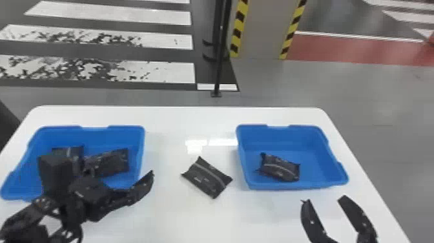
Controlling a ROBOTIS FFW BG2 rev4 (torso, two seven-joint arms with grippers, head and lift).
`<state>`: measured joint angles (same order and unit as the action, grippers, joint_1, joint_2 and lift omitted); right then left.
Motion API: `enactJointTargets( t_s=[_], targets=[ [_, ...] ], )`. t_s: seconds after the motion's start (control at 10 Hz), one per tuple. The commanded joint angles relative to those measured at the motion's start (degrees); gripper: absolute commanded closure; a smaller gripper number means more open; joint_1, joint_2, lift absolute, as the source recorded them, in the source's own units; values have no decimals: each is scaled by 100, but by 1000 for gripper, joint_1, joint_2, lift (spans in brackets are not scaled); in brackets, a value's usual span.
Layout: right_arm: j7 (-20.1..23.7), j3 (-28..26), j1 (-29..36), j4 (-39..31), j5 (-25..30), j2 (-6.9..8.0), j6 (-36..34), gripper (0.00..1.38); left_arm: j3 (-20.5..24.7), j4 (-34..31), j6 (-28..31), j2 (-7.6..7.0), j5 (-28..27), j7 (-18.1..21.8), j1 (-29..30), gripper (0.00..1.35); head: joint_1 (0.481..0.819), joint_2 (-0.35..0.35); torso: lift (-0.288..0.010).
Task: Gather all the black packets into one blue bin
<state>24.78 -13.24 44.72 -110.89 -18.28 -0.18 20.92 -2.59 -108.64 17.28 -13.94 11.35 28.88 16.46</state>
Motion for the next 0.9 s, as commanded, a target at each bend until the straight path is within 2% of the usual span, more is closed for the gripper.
enactJointTargets(
  t_s=[0.0,0.1,0.2,0.4,0.6,0.7,0.8],
  targets=[
    [0,21,-29,29,-23,23,-10,193,-723,465,227,-250,293,-5,-690,94,695,-188,-110],
    [0,33,-43,43,-23,23,4,191,-1135,704,452,-355,396,-14,-1070,99,695,-230,-110],
    [0,44,-57,72,-23,23,-10,191,-1454,1084,508,-382,224,-23,-1506,99,695,-273,-110],
    [0,78,-127,114,-57,23,4,191,-1832,1562,606,-294,99,-76,-2082,99,695,-300,-110],
    [-8,101,-198,156,-69,23,-10,193,-2711,2040,719,-285,-164,-111,-2842,94,695,-321,-110],
    [-8,147,-254,184,-69,23,-10,191,-2974,2237,817,-232,-244,-119,-3067,99,695,-343,-110],
    [-26,158,-268,198,-92,23,-10,193,-3031,2420,888,-144,-484,-146,-3179,99,695,-350,-110]
  ],
)
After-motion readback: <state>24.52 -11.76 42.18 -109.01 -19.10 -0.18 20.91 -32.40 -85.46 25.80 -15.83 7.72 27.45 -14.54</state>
